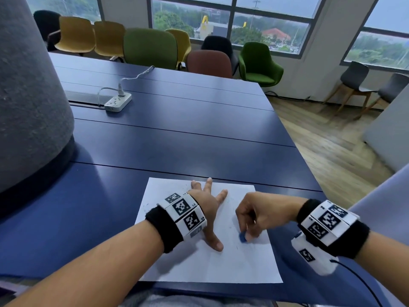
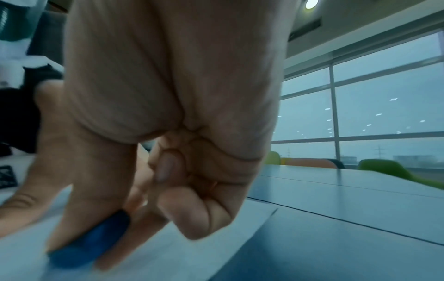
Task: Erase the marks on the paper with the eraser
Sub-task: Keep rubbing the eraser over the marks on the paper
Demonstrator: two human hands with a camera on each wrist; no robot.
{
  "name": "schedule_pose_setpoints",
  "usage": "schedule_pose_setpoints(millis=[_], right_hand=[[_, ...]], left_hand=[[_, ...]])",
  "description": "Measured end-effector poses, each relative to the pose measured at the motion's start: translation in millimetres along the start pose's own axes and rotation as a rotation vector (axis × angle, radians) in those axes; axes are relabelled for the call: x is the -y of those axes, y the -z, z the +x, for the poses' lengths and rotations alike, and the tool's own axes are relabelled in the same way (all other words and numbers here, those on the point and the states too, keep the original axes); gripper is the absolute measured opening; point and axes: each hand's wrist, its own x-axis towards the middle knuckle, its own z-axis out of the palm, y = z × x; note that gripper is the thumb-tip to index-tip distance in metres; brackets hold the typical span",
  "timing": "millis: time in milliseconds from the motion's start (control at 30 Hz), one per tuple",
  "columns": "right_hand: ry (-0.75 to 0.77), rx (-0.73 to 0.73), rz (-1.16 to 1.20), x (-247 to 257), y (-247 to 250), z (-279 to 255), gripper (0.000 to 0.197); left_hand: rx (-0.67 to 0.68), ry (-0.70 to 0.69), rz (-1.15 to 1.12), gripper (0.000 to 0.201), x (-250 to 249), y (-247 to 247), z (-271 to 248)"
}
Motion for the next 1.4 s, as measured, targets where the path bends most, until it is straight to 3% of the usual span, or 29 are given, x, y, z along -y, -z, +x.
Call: schedule_pose_setpoints(millis=[100,267,467,533,667,833,1033,1167,1400], right_hand=[[-0.017,-0.161,0.041,-4.5,2.7,1.0,0.009],[0.021,0.068,0.014,5.3,-8.8,-7.6,0.015],[-0.106,-0.372,0.058,-23.4,22.0,17.3,0.014],[-0.092,-0.345,0.088,-25.9,18.3,16.0,0.012],[-0.036,-0.113,0.072,-19.2,11.8,9.2,0.008],[-0.122,-0.439,0.066,-39.2,30.4,21.6,0.011],[-0.067,-0.161,0.013,-29.3,22.6,13.4,0.008],[-0.132,-0.321,-0.007,-32.8,32.0,20.7,0.012],[-0.079,-0.4,0.06,-39.7,26.0,21.2,0.012]], left_hand=[[-0.016,0.003,0.001,0.142,1.0,-0.7,0.7],[-0.002,0.006,0.01,0.143,0.1,0.0,0.4],[-0.001,0.021,0.034,0.143,-2.2,3.8,-0.2],[0.011,0.024,0.033,0.143,-3.4,5.7,-0.8],[0.016,0.022,0.023,0.143,-5.0,6.2,-3.1],[0.034,0.019,0.01,0.142,-4.3,7.9,-2.8],[0.041,0.018,0.017,0.143,-5.0,7.7,-1.7],[0.041,0.021,0.016,0.141,-5.5,9.5,-1.6],[0.091,0.023,0.052,0.139,-10.3,15.1,1.2]])
